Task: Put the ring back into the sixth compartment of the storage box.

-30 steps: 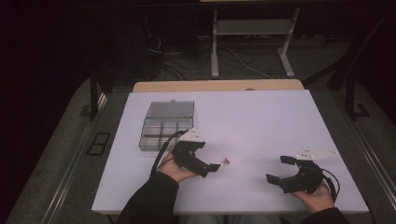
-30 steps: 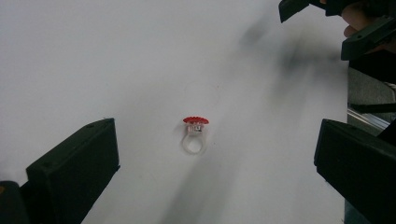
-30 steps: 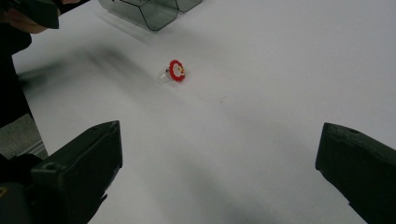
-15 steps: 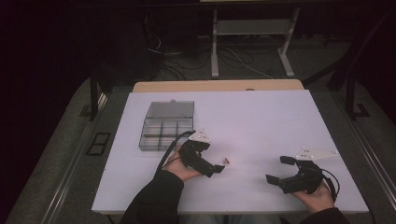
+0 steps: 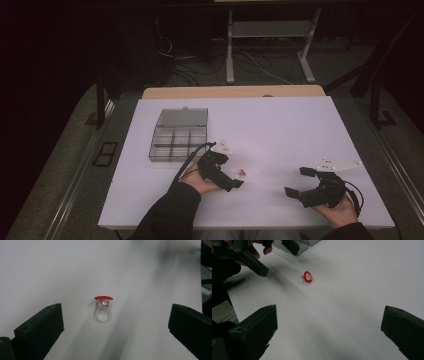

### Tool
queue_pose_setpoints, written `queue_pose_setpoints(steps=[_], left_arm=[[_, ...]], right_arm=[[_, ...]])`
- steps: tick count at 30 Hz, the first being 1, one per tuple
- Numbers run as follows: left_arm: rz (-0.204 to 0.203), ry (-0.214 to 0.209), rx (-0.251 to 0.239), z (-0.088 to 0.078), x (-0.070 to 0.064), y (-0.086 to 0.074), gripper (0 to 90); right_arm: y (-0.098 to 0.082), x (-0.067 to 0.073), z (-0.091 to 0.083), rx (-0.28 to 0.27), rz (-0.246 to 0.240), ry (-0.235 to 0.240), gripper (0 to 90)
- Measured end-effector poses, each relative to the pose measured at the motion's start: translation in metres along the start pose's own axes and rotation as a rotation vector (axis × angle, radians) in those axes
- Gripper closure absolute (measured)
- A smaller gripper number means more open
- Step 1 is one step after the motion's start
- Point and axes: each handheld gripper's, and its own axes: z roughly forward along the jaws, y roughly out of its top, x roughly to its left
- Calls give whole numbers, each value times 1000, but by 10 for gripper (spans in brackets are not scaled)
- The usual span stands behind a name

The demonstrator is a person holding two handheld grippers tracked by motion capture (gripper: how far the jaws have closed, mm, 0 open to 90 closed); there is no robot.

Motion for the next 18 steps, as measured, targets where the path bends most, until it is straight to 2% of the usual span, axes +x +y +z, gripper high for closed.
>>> queue_pose_setpoints(steps=[6,13,14,16,17,18], left_arm=[[15,-9,30,9,-1,0,0],[58,-20,77,18,-1,1,0],[52,-14,75,20,-3,1,8],[80,-1,85,20,-2,1,43],[64,-3,80,21,-3,1,57],[64,-3,80,21,-3,1,67]], right_arm=[[0,0,0,1,0,2,6],[0,0,0,5,1,4,5],[0,0,0,5,-1,4,6],[0,0,0,9,2,5,6],[0,0,0,9,1,5,6],[0,0,0,10,1,5,6]])
